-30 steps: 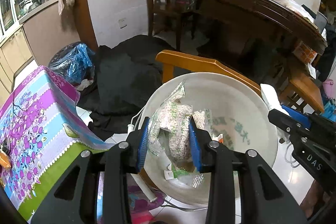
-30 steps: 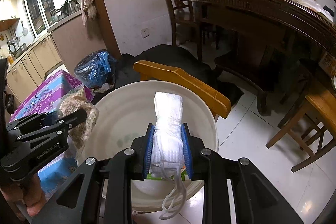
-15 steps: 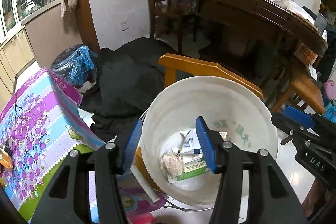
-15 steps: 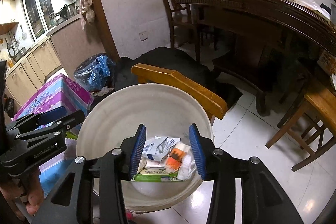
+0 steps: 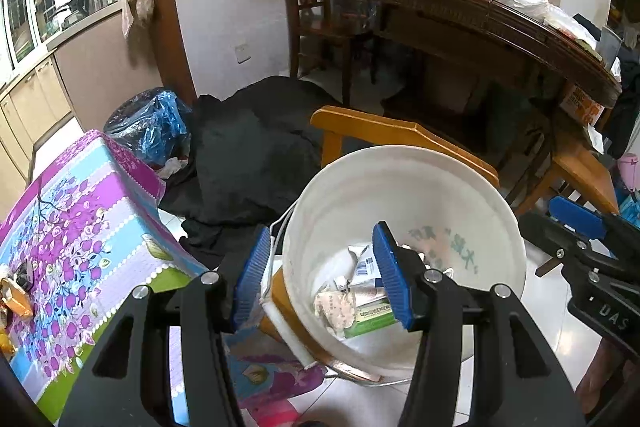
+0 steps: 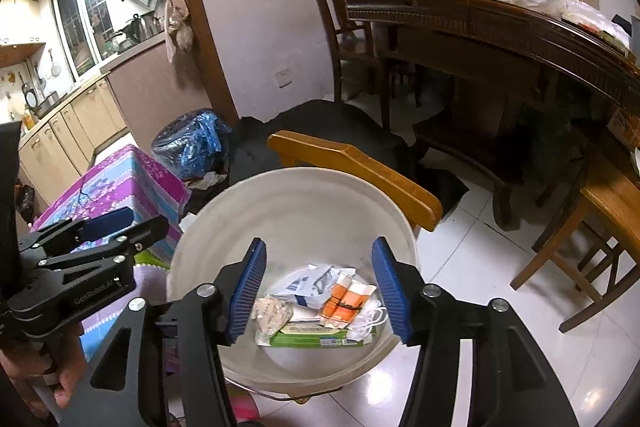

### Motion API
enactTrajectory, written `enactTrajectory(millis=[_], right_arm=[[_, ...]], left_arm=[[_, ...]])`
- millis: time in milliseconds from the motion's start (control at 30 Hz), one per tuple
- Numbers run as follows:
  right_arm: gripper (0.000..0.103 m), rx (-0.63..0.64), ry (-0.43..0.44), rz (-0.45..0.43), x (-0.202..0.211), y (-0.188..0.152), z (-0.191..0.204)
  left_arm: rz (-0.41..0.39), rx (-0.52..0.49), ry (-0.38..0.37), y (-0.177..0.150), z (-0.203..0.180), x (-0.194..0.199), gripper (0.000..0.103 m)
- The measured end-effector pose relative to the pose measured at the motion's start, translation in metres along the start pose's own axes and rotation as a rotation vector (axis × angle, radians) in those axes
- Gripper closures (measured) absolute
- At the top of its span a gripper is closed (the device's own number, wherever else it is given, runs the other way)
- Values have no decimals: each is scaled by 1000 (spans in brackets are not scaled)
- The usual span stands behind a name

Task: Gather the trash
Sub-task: 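Move both tools back over the table toward the orange snack bag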

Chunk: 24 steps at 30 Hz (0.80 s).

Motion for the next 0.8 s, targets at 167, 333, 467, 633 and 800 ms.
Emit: enactTrajectory(millis=[167,333,467,633,800], right_arm=[[32,60,38,-27,13,-7,28],[20,131,152,-15,18,-20,75],[5,234,198,36,17,-29,131],[5,336,251,36,23,-38,195],[5,445,281,39,18,-57,263]], left_arm=[[-4,20,8,-14,17,7,47],[9,79,29,-39,56,12,45],[8,194,61,-65,115,22,41],[-16,339,118,-105,197,49,37],[-60,508,197,-161,293,91,22]])
Point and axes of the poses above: each gripper's, at about its wrist camera, not at the fingertips, and x roughly against the way its jaws point, z to its left, y to its top, the point moved 2 cm from there along -x, roughly the way its jaws point, and after that the axes turned 14 degrees about z, right-handed, at the moved point
